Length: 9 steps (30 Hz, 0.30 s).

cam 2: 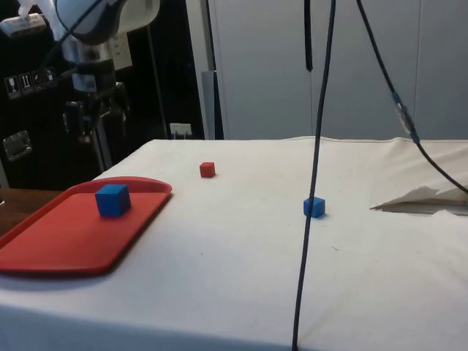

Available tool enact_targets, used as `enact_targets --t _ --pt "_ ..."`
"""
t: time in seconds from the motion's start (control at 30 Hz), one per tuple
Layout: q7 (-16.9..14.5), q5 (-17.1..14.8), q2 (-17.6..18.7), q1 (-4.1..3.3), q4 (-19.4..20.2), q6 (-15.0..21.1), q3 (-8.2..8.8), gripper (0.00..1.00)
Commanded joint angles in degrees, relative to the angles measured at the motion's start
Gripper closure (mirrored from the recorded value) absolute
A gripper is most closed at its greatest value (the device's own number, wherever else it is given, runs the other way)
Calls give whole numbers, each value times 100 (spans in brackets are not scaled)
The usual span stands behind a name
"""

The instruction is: Pick up the largest block and place it onto the tray.

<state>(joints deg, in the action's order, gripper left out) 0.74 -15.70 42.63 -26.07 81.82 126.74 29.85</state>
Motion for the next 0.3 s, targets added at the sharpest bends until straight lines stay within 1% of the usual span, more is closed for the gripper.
enact_targets --t 0.0,0.03,0.13,0.23,0.27 --pt "0 11 -46 -11 40 0 0 0" --pt "0 57 -229 -97 292 74 40 0" --pt "-11 97 -401 -126 458 80 40 0" --pt "-11 120 -516 -143 561 80 34 0" --pt "-17 86 -384 -63 361 0 -6 0"
